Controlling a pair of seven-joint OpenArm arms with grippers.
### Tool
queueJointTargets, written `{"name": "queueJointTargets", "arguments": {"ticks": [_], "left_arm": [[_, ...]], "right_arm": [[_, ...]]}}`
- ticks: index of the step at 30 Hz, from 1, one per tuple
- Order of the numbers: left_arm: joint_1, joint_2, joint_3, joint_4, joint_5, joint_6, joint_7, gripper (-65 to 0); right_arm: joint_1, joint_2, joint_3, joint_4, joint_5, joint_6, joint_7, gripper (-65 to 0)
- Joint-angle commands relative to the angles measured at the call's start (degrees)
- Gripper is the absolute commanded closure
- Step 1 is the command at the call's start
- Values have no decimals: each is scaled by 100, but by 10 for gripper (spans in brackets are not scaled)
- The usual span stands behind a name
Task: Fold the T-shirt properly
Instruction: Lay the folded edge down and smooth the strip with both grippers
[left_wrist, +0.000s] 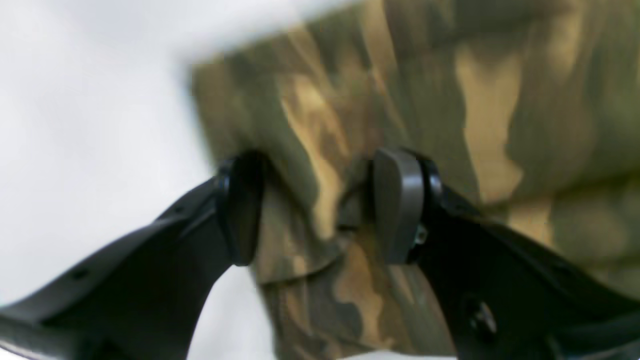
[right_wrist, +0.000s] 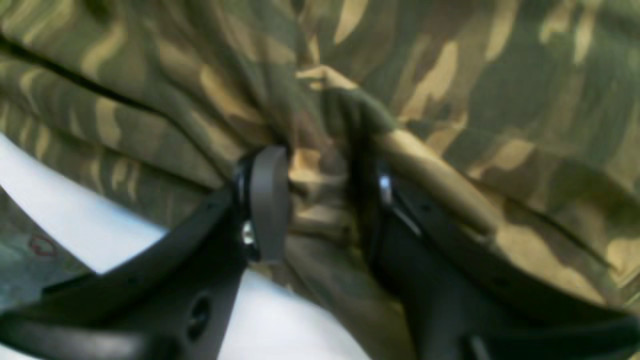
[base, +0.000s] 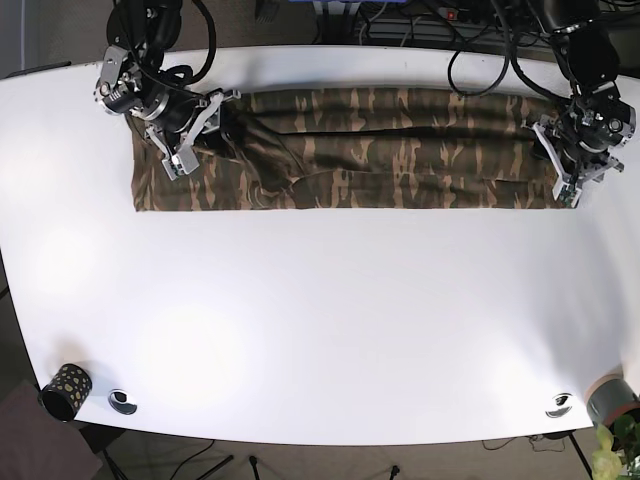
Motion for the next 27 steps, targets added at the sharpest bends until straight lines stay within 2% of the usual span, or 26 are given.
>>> {"name": "queueJointTargets", "arguments": {"ticks": [1, 6, 9, 14, 16, 18, 21, 23, 27], "left_arm": [[-99, -114, -21, -139, -51, 14, -135, -318], [-249, -123, -21, -816, -69, 14, -425, -318], [-513, -123, -39, -1062, -95, 14, -539, -319], [-706, -114, -153, -579, -183, 14, -521, -324], [-688, -97, -443, -201, -517, 14, -451, -329], [-680, -97, -733, -69, -930, 14, -161, -360], [-768, -97, -1348, -86, -1546, 14, 366, -439], [-847, -97, -1674, -95, -1713, 14, 498, -474], [-899, -97, -1867, -412, -1801, 14, 692, -493]], "right_arm": [[138, 151, 9, -127, -71, -14, -73, -227], [683, 204, 9, -540, -97, -14, -65, -250], [1026, 336, -17, -751, -89, -14, -65, -270], [1255, 362, -26, -760, -54, -14, -82, -268], [1255, 362, -26, -699, -71, -14, -82, -266], [1255, 397, -26, -620, -89, -14, -82, -266], [1228, 423, -26, -593, -36, -14, -82, -266], [1219, 423, -26, -593, -36, -14, -82, -265], [1219, 423, -17, -602, -36, -14, -82, -265]]}}
